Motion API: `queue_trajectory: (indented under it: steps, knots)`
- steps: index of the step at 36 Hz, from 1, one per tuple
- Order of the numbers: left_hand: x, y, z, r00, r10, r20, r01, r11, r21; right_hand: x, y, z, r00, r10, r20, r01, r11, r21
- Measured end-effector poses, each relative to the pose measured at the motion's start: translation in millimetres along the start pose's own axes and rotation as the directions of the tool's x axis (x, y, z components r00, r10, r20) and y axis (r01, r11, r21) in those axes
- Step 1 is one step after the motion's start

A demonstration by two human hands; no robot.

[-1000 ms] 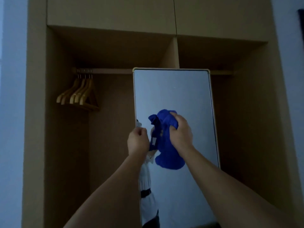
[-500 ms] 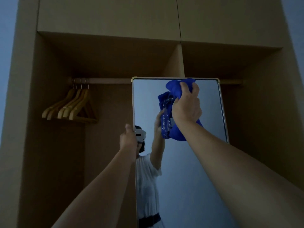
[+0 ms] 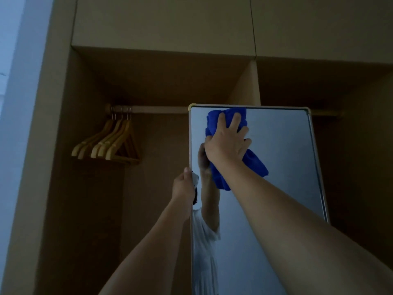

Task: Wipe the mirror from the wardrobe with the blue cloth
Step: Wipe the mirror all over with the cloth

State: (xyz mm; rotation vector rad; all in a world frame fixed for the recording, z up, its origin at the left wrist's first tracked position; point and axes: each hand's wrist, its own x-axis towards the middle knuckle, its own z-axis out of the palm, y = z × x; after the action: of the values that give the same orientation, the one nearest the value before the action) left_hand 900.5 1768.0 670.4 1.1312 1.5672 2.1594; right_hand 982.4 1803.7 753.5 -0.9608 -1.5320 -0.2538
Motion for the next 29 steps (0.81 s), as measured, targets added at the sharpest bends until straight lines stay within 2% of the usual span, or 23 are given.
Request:
queue_trajectory:
  steps: [11,19,24,29]
  knots:
    - [2,-3,-1,0.999,0.047,0.003,-0.047,0.999,0.025,11,-34,0,0.985,-0.171,-0.019,0.171,0.985,-0.008]
    - [-5,-1,0,0.998,0.053,-0.016,-0.052,0.997,0.057,-29,-6,7,0.959,-0.255,-0.126,0.253,0.967,-0.033]
    - [-10,-7,1,0.996,0.084,0.010,-0.084,0.996,-0.004,-72,21,25,0.946,-0.295,-0.134,0.294,0.955,-0.028]
    - [-3,-13,3,0.996,0.091,-0.018,-0.091,0.996,-0.010,-63,24,27,0.940,-0.325,-0.107,0.321,0.946,-0.054]
